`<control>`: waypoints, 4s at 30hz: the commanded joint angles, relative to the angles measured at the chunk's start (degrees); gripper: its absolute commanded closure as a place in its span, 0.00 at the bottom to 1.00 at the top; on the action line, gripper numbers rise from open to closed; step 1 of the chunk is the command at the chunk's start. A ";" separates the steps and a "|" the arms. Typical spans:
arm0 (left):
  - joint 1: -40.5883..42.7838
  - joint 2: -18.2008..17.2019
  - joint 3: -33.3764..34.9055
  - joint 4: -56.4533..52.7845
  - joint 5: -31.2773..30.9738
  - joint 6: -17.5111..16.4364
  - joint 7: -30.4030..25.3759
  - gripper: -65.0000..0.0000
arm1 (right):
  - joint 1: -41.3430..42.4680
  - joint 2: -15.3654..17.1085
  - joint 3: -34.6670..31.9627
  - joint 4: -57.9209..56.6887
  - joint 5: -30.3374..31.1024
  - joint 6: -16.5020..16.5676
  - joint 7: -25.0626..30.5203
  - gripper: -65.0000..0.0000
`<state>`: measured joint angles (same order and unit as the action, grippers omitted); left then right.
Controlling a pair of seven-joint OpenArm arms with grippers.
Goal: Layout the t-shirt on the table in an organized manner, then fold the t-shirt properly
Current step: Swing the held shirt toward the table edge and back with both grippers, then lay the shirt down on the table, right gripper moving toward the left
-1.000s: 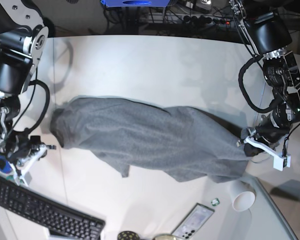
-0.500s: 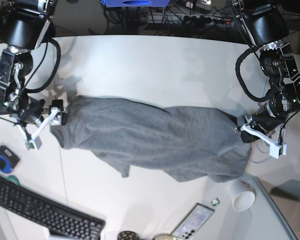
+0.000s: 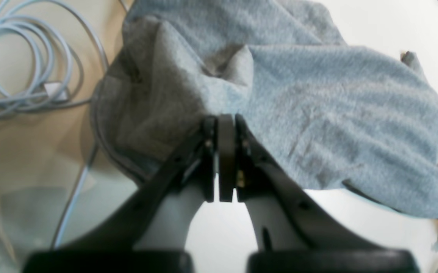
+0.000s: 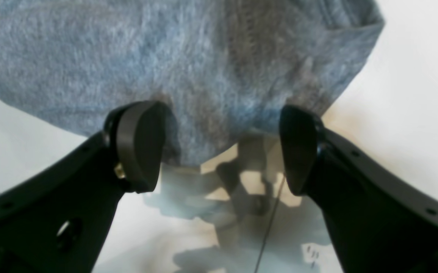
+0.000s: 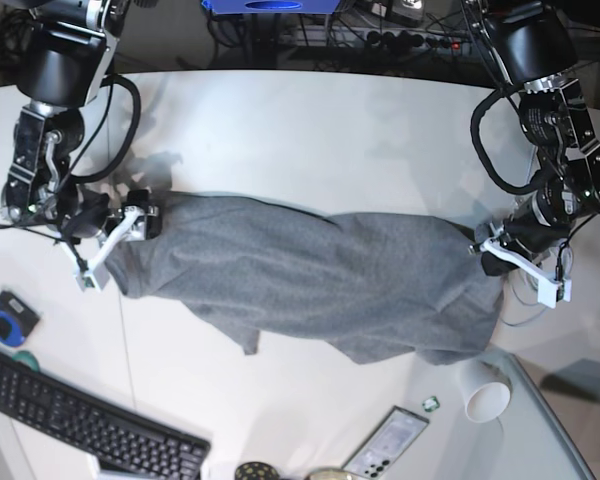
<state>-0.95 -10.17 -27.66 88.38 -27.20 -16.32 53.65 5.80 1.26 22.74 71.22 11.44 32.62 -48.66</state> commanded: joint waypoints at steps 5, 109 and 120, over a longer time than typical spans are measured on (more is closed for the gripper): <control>-0.24 -0.77 -0.25 1.25 -0.62 -0.17 -0.94 1.00 | 1.27 0.37 -6.08 0.91 0.73 0.57 0.53 0.61; -9.99 -3.50 12.23 -26.97 5.44 0.27 -14.66 1.00 | 34.42 7.05 -6.87 -37.33 0.47 0.57 13.46 0.40; -5.69 -3.50 12.23 -23.19 8.70 0.10 -16.59 1.00 | 5.76 8.11 -6.87 -1.55 0.65 0.57 1.76 0.39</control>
<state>-5.87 -12.93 -15.25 64.18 -18.26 -16.05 37.89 8.19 7.79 15.59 67.83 10.68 32.64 -49.47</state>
